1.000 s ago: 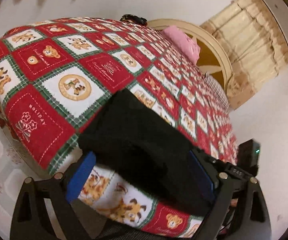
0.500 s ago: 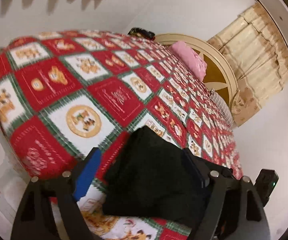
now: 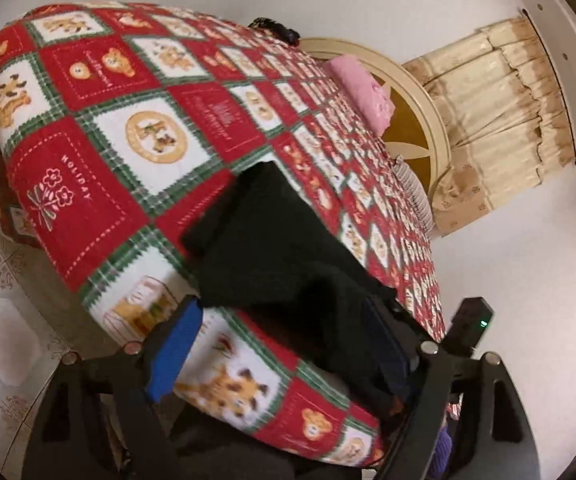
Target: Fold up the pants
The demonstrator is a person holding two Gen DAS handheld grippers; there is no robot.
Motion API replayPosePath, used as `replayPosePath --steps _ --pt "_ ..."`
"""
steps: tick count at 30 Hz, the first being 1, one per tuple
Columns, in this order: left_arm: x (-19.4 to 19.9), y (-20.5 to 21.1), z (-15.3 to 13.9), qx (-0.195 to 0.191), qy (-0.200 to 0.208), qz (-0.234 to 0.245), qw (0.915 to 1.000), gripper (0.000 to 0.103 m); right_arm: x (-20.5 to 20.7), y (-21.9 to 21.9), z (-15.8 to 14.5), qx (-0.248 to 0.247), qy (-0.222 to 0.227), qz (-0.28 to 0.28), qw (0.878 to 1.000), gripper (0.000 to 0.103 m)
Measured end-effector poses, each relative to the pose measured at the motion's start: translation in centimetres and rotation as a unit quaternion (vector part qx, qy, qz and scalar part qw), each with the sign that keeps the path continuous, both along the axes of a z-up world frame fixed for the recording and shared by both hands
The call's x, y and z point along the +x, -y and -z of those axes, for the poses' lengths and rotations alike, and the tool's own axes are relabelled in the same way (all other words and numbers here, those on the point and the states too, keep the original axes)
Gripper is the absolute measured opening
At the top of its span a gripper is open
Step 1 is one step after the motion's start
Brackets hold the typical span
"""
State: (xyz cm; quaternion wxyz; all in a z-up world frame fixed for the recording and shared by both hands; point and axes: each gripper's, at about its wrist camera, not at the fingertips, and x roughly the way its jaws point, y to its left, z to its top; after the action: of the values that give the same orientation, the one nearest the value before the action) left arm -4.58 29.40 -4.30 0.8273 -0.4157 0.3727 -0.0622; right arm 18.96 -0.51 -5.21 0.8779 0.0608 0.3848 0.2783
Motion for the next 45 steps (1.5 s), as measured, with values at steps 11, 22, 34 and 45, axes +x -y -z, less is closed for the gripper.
replayPosePath --steps 11,22,34,45 --pt "1.4 -1.0 2.4 -0.092 -0.034 -0.041 0.9944 0.095 0.0 0.1 0.2 0.005 -0.006 0.002 1.0 0.007" --pt "1.9 -1.6 3.3 -0.127 -0.002 -0.078 0.9889 0.017 -0.3 -0.3 0.0 -0.003 -0.001 -0.002 1.0 0.007" --pt "5.6 -0.6 -2.4 0.045 0.084 0.011 0.9954 0.014 -0.8 -0.3 -0.5 -0.014 0.024 0.01 1.0 0.007" --pt "9.3 -1.8 2.1 0.331 0.03 0.094 0.9384 0.011 0.9 -0.2 0.6 -0.049 -0.02 0.043 0.998 0.007"
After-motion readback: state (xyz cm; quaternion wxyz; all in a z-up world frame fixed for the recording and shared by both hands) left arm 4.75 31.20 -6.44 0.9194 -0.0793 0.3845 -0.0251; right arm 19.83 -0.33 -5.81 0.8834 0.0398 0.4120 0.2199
